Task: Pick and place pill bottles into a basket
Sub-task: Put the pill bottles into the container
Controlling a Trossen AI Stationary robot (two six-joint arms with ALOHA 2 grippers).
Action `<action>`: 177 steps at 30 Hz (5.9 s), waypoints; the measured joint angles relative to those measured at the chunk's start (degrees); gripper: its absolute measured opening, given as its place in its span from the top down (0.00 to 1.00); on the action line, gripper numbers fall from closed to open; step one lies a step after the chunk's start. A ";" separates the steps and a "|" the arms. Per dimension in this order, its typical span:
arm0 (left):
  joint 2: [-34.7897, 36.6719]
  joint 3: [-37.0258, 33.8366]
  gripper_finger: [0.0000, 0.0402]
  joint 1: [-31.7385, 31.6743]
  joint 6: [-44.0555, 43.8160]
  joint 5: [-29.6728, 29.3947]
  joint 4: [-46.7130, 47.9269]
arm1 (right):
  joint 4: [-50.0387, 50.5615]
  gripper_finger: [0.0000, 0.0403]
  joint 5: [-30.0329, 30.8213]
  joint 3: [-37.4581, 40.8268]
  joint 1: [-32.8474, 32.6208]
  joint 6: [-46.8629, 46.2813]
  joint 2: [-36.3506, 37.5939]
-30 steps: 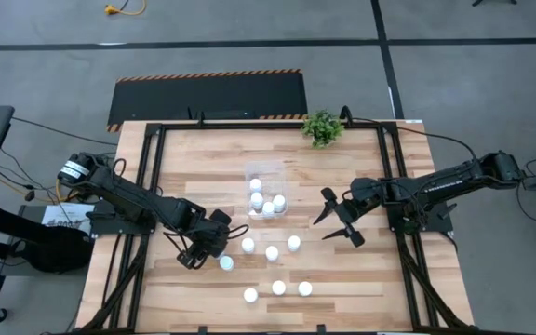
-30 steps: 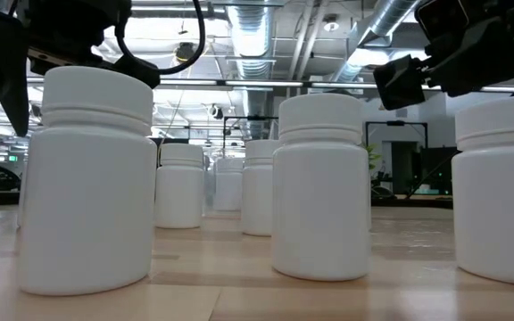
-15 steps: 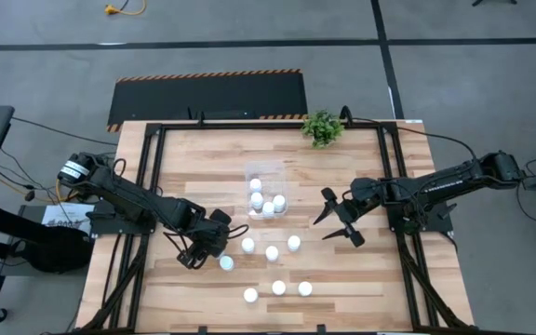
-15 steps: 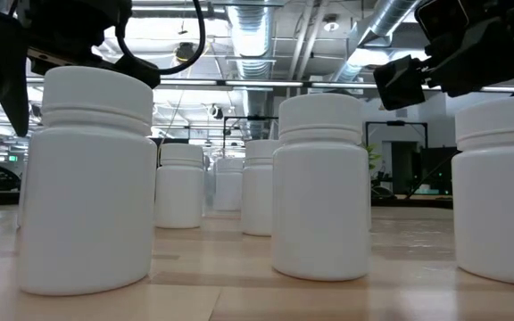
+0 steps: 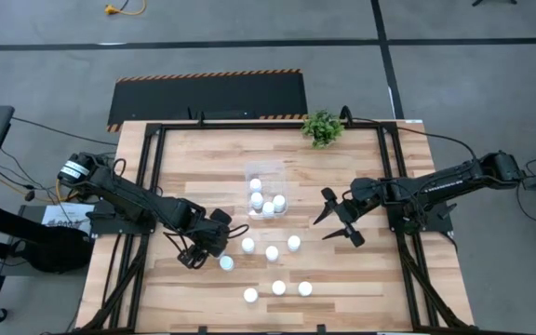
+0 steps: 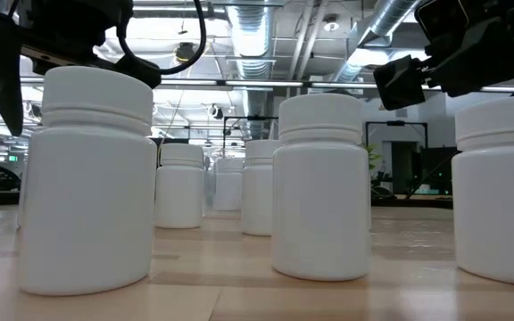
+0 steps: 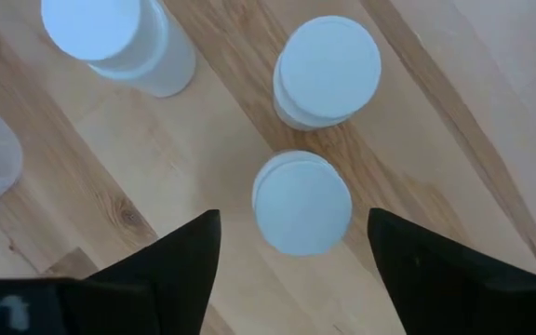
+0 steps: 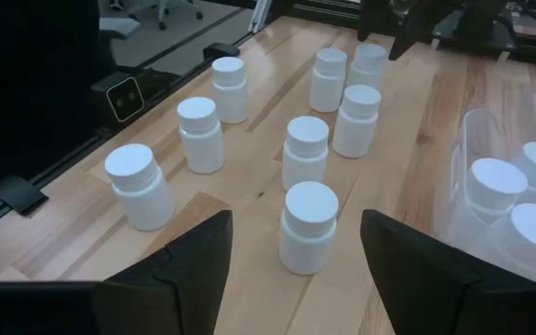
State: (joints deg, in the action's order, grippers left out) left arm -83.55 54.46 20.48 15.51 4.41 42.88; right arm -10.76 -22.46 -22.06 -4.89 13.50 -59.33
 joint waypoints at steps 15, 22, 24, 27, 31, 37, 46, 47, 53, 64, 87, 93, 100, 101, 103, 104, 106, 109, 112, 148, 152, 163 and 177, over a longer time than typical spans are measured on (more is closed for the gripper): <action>-3.44 -0.02 0.34 -0.01 1.79 1.57 -0.76 | 0.06 0.43 0.00 0.00 0.00 -0.02 0.00; -3.52 0.00 0.34 -0.05 2.00 1.78 -0.62 | 0.18 0.43 0.00 0.00 0.00 -0.02 0.00; -3.52 0.02 0.34 -0.05 2.19 1.78 -0.78 | 0.22 0.43 0.00 0.00 0.00 0.00 0.00; -3.52 0.02 0.34 -0.05 2.29 1.78 -1.02 | 0.23 0.43 0.00 0.00 0.00 -0.01 0.00; -3.54 0.04 0.34 -0.05 2.31 1.80 -1.70 | 0.17 0.43 0.00 0.00 0.00 -0.02 0.00; -3.54 0.04 0.34 -0.05 2.49 1.84 -1.82 | 0.15 0.43 0.00 0.00 0.00 -0.01 0.00; -3.56 0.04 0.43 -0.05 2.47 1.87 -1.63 | 0.14 0.43 0.00 0.00 0.00 -0.01 0.00; -3.56 0.04 0.45 -0.05 2.47 1.87 -1.61 | 0.15 0.43 0.00 0.00 0.00 0.00 0.00; -3.56 0.04 0.57 -0.05 2.47 1.87 -1.58 | 0.13 0.43 0.00 0.00 0.00 0.00 0.00; -3.56 0.07 0.58 -0.65 2.16 1.89 -1.63 | 0.00 0.43 0.00 0.00 -0.02 -0.02 0.00; -3.63 9.97 0.60 -2.29 2.07 -1.89 10.59 | -0.02 0.43 0.00 0.00 0.00 0.48 0.00; -3.63 15.20 0.60 -4.32 3.24 -2.89 15.03 | -0.09 0.43 0.00 0.00 0.00 0.50 0.00; -3.63 21.12 0.58 -9.06 6.97 -5.21 19.11 | -0.09 0.43 0.00 0.00 0.00 0.48 0.00; -3.63 21.77 0.59 -10.02 7.74 -5.24 19.15 | -0.09 0.43 0.00 0.00 0.00 0.48 0.00; -3.63 23.23 0.60 -12.02 9.34 -5.30 19.18 | -0.09 0.43 0.00 0.00 0.00 0.48 0.00; -3.63 23.94 0.60 -13.05 10.11 -5.30 19.19 | -0.09 0.43 0.00 0.00 0.00 0.47 0.00; -3.63 25.18 0.60 -15.14 11.65 -5.32 19.17 | -0.09 0.43 0.00 0.00 0.00 0.47 0.00; -3.63 26.61 0.59 -18.35 14.01 -5.32 18.88 | -0.09 0.43 0.00 0.00 0.00 0.46 0.00; -3.61 27.34 0.58 -21.67 15.81 -5.31 17.64 | -0.09 0.43 0.00 0.00 0.00 0.46 0.00; -24.12 45.92 0.58 -32.64 29.35 -4.75 14.95 | 0.50 0.43 0.00 0.00 0.00 0.46 0.00; -26.38 45.94 0.58 -33.63 29.81 -3.26 15.18 | 0.72 0.43 0.00 0.00 0.00 0.46 -0.02; -27.30 45.42 0.58 -35.27 29.81 2.83 12.90 | 1.49 0.43 0.00 0.00 0.00 0.46 -0.02; -27.26 44.68 0.58 -35.73 29.16 2.86 12.91 | 1.55 0.43 -0.01 0.00 0.00 0.45 -0.02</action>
State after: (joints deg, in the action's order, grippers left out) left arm -110.80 99.13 -15.25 44.67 7.27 55.79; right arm -9.21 -22.47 -22.06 -4.89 13.95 -59.35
